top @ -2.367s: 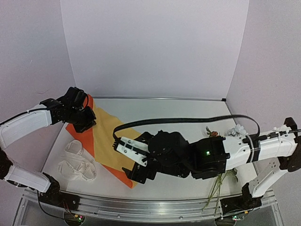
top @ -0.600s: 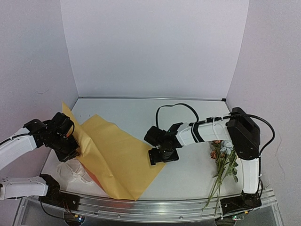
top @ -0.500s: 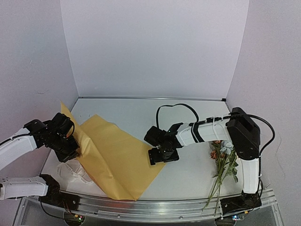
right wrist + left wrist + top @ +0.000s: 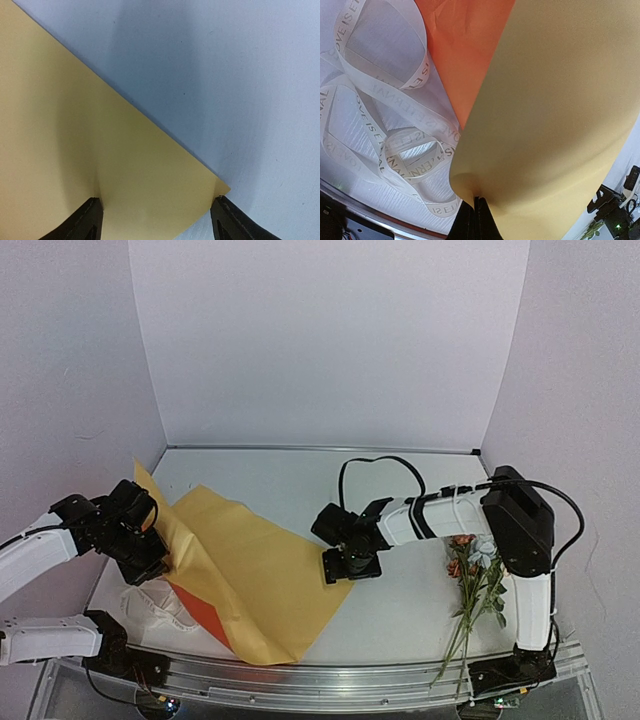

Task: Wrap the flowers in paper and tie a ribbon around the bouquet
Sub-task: Unfold the folded wrapping paper at the center of the board, then adjust the flattened wrapping paper at the center of the board.

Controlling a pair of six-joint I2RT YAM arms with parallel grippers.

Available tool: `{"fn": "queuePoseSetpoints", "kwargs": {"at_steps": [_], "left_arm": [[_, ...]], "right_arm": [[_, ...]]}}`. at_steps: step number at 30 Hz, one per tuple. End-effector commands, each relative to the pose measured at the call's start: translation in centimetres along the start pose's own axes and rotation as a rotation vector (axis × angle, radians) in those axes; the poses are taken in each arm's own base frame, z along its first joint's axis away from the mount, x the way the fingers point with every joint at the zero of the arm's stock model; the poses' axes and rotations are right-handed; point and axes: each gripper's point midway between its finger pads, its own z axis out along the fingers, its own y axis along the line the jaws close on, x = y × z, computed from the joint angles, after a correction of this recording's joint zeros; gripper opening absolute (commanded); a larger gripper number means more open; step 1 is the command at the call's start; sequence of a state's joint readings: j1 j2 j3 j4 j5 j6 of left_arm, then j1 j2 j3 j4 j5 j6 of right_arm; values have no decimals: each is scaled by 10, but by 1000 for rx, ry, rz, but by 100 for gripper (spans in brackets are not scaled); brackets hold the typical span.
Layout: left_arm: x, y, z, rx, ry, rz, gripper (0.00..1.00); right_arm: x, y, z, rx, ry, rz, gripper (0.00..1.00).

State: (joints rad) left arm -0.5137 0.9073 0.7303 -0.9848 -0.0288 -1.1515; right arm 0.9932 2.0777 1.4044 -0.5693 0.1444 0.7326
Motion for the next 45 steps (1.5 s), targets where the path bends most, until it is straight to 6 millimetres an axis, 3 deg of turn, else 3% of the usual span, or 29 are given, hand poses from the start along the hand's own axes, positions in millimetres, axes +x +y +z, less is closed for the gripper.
{"fn": "queuePoseSetpoints", "kwargs": {"at_steps": [1, 7, 11, 15, 17, 23, 26, 29, 33, 39, 42, 45], "left_arm": [[-2, -5, -3, 30, -11, 10, 0], [-1, -8, 0, 40, -3, 12, 0], [0, -11, 4, 51, 4, 16, 0], [-5, -23, 5, 79, -7, 45, 0], [-10, -36, 4, 109, -21, 68, 0], [-28, -76, 0, 190, -76, 138, 0], [-33, -91, 4, 214, -82, 164, 0], [-34, -104, 13, 232, -70, 183, 0], [-36, -110, 40, 174, -41, 211, 0], [-29, -102, 89, 92, 32, 231, 0], [-19, -94, 108, 62, 88, 237, 0], [-15, -89, 114, 59, 106, 261, 0]], "right_arm": [[13, 3, 17, 8, 63, -2, 69], [10, 11, 15, -11, 60, 8, 49], [6, 10, 12, -11, 46, 14, 30], [-9, 1, -1, -9, 4, 47, 7], [-21, -10, -9, 2, -29, 82, 1], [-61, -79, -47, 61, -180, 265, 0], [-71, -120, -68, 86, -254, 361, 0], [-73, -145, -82, 102, -297, 413, 0], [-66, -149, -84, 94, -292, 432, 0], [-43, -157, -64, 132, -230, 435, 0], [-41, -158, -57, 156, -217, 424, 0], [-50, -156, -57, 173, -223, 398, 0]]}}
